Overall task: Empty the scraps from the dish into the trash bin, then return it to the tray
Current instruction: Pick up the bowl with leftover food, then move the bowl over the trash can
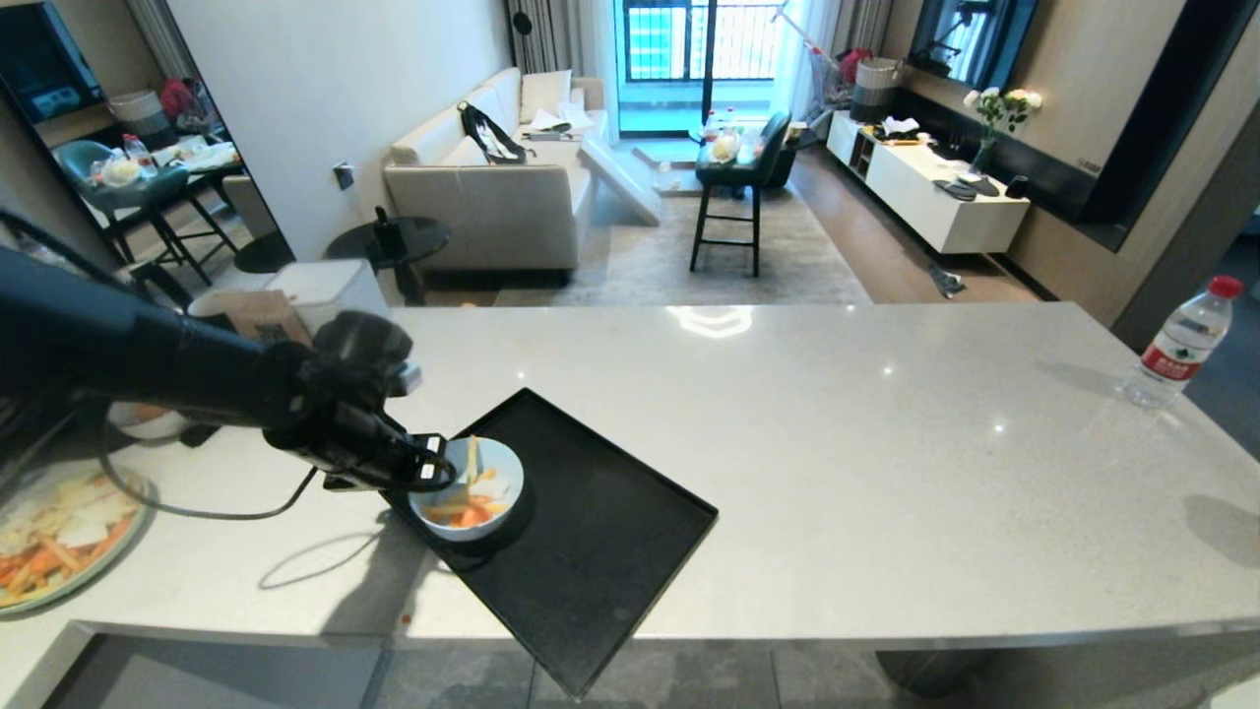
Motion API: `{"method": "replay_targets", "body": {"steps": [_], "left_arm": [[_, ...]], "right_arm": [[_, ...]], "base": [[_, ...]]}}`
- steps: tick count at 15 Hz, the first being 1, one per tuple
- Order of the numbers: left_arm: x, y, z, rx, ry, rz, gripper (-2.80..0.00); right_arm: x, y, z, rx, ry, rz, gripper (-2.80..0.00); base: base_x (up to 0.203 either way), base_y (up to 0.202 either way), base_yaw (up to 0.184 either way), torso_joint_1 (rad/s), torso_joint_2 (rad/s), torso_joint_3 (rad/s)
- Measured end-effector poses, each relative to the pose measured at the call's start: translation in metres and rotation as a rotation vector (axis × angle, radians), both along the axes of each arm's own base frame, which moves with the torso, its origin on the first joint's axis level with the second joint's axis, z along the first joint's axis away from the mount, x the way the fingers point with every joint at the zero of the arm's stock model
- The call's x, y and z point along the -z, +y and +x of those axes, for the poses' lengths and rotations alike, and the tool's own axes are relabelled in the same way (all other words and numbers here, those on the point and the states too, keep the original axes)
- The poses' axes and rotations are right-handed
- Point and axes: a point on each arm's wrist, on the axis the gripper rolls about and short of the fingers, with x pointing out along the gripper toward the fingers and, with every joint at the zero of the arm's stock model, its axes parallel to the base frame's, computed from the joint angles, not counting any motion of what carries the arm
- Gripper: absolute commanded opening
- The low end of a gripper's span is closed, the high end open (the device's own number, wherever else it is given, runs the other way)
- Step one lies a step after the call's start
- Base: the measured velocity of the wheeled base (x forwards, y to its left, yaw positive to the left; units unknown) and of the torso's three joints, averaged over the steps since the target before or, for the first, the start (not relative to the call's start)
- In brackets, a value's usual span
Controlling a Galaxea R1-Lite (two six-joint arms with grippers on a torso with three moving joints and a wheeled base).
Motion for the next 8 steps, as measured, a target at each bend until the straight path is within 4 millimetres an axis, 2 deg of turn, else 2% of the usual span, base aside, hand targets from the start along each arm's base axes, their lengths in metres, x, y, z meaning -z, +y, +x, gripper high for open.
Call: {"method": "replay_targets", "body": {"steps": [4, 8], "left_arm": [[-0.020, 0.004, -0.011, -0.118, -0.005, -0.068, -2.80], [-0.049, 0.028, -0.032, -0.200, -0.017, -0.119, -2.80]], "right_arm": [[0.000, 0.000, 0.000, 0.001, 0.000, 0.000, -2.80], [0.000, 0.000, 0.000, 0.000, 0.000, 0.000, -2.80]], "base": [[0.000, 0.000, 0.000, 0.000, 0.00, 0.000], [0.000, 0.000, 0.000, 0.000, 0.00, 0.000]]}}
